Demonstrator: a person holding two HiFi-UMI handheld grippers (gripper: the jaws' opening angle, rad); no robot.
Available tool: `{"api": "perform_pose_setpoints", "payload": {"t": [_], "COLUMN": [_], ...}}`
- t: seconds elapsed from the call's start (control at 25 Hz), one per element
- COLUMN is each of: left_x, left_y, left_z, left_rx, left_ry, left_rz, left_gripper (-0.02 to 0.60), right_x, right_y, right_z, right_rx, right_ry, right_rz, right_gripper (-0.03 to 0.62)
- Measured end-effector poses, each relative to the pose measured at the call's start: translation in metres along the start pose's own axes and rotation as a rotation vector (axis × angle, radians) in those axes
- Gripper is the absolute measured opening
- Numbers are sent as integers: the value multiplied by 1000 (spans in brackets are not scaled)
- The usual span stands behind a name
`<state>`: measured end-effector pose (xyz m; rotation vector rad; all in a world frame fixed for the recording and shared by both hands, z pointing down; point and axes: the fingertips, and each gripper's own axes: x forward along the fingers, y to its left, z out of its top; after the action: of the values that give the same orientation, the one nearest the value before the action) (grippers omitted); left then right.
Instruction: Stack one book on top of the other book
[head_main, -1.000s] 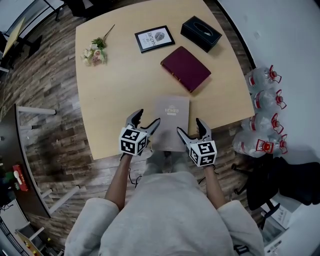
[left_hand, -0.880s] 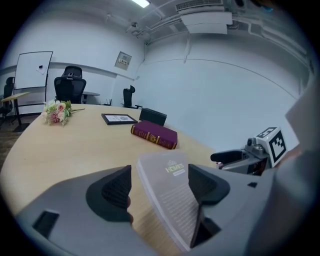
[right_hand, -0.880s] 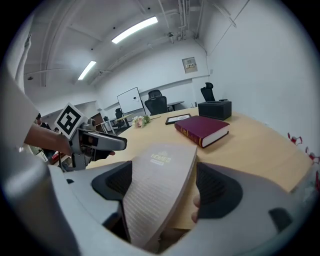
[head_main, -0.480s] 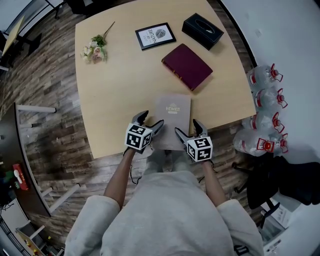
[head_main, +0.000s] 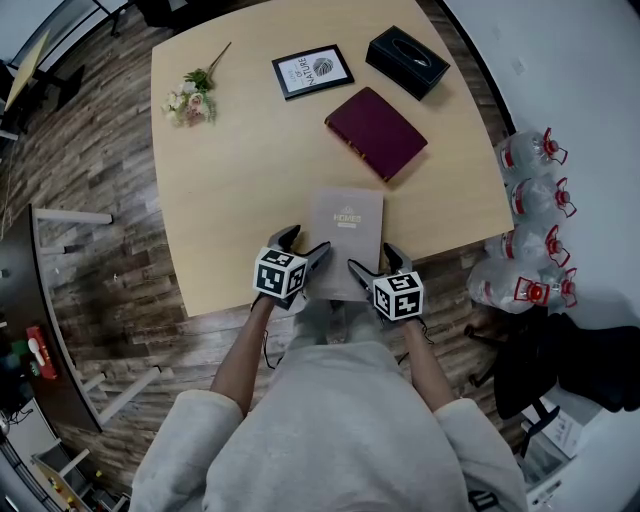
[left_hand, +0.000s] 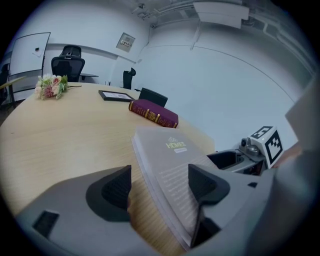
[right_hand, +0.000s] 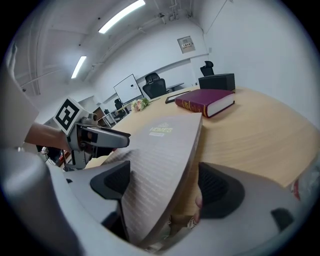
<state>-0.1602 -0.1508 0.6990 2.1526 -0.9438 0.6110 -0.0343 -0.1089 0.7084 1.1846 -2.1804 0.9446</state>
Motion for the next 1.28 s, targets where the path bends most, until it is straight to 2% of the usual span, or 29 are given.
{"api": "perform_pose_setpoints", "payload": {"t": [0.68, 1.28], "left_x": [17, 22], "left_y": [-23, -18], "left_z": [-9, -6], "left_rx": [-12, -13], "left_ry": [31, 13], "left_rz": [-38, 17], "left_gripper": [354, 356], "right_x": [9, 16], "right_y": [13, 12], "right_z": [-3, 2], "right_rx": [-1, 0], "right_ry": [24, 20], "right_rz": [28, -3], "right_gripper": [433, 439]}}
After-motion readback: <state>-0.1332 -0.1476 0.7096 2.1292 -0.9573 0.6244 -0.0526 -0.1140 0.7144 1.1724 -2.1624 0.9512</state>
